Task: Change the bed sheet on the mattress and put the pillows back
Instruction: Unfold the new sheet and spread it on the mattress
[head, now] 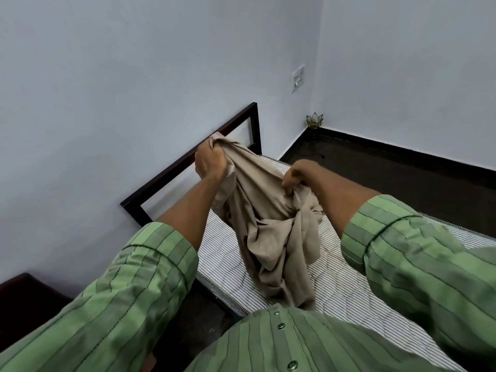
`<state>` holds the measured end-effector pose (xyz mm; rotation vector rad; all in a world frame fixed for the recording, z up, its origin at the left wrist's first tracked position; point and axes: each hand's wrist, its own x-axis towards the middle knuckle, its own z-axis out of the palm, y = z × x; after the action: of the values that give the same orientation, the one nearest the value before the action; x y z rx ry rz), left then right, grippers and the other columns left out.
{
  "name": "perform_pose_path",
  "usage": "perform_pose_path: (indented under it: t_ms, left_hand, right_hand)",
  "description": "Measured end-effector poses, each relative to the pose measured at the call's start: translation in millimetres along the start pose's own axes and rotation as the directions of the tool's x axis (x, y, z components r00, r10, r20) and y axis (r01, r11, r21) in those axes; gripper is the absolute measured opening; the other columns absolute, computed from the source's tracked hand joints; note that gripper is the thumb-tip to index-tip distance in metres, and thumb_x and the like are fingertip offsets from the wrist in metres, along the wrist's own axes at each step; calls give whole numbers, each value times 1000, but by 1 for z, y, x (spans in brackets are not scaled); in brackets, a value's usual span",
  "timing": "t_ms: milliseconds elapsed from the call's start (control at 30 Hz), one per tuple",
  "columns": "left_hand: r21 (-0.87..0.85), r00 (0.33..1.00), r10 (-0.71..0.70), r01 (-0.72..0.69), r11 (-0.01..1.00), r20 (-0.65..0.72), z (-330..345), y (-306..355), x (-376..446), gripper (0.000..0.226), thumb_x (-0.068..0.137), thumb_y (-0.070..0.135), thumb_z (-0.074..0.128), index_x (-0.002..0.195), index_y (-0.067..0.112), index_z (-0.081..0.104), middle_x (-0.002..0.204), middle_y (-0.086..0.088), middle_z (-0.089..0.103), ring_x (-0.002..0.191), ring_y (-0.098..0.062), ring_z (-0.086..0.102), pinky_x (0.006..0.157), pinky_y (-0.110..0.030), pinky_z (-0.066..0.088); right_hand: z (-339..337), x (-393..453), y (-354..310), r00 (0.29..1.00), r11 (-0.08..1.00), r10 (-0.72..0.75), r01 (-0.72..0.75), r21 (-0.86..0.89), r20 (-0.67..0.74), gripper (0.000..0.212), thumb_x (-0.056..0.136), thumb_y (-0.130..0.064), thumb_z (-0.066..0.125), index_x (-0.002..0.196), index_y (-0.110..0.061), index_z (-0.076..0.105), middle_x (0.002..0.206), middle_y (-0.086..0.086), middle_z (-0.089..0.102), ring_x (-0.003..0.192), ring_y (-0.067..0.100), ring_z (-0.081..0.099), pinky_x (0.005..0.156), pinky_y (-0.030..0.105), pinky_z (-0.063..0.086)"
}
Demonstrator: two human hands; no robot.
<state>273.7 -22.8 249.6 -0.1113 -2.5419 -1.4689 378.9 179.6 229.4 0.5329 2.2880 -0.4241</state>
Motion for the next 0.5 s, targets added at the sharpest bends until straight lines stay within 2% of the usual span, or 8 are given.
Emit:
perform_pose_path:
  t_ms: [67, 133, 200, 233, 300, 400, 433, 500]
  left_hand:
    - [-31, 993, -111, 110, 993, -36, -1, -2, 5, 32, 82, 30, 36, 83, 19, 65, 98, -4, 72, 91, -30, 66, 83, -43, 56]
    - [-4, 985, -172, 172, 985, 18, -2, -6, 14, 36, 83, 25, 38, 101, 19, 69, 108, -5, 71, 100, -30, 66, 90, -42, 55]
    - [63, 974, -94, 83, 995, 205, -3, -12, 22, 27, 84, 19, 45, 106, 20, 61, 111, -2, 67, 105, -27, 63, 91, -37, 52]
    - [65, 946, -26, 5, 998, 323, -4, -14, 25, 26, 84, 20, 53, 109, 21, 57, 112, -1, 65, 107, -25, 63, 91, -37, 51]
    - [22, 800, 81, -118, 993, 595, -2, -16, 26, 58, 79, 27, 78, 130, 21, 49, 123, -3, 62, 112, -21, 62, 95, -36, 53]
    - [140, 441, 106, -491, 860, 891, 11, -3, 9, 92, 66, 38, 96, 142, 18, 48, 134, 0, 56, 119, -16, 58, 100, -29, 49]
    - [209, 381, 51, -608, 766, 923, 16, 1, 1, 78, 65, 44, 95, 129, 16, 60, 127, -1, 63, 114, -18, 63, 96, -30, 51]
    - [331, 431, 24, -726, 603, 902, 23, 2, -12, 45, 75, 43, 86, 103, 12, 70, 108, -10, 72, 102, -29, 69, 83, -36, 55]
  right_hand:
    - [-5, 4, 3, 931, 997, 19, 9, 75, -365, 27, 96, -24, 60, 119, -12, 65, 119, 13, 63, 107, 29, 63, 85, 29, 55]
    - [0, 9, 2, 676, 937, 210, 67, 342, -707, 31, 93, -14, 54, 122, -14, 66, 126, 16, 65, 117, 37, 63, 91, 37, 52]
    - [6, 11, -1, 500, 799, 403, 216, 561, -766, 32, 90, -10, 50, 116, -16, 68, 119, 16, 68, 113, 39, 63, 88, 39, 50]
    - [8, 15, -4, 544, 757, 383, 279, 591, -747, 29, 90, -11, 50, 112, -13, 69, 113, 17, 69, 109, 38, 64, 84, 37, 49]
    - [10, 16, -15, 772, 775, 116, 323, 544, -625, 17, 92, -14, 52, 97, -8, 67, 96, 16, 67, 97, 35, 66, 66, 31, 47]
    - [19, 9, -28, 959, 878, -152, 243, 414, -240, 17, 97, -18, 56, 107, -6, 64, 92, 9, 64, 79, 24, 63, 51, 23, 44]
    - [21, 9, -28, 964, 881, -160, 236, 410, -211, 24, 98, -20, 58, 115, -4, 64, 96, 9, 65, 80, 23, 63, 52, 22, 44]
    - [22, 14, -24, 955, 902, -175, 253, 351, -240, 35, 99, -27, 63, 123, -1, 65, 104, 9, 64, 90, 23, 61, 56, 23, 44]
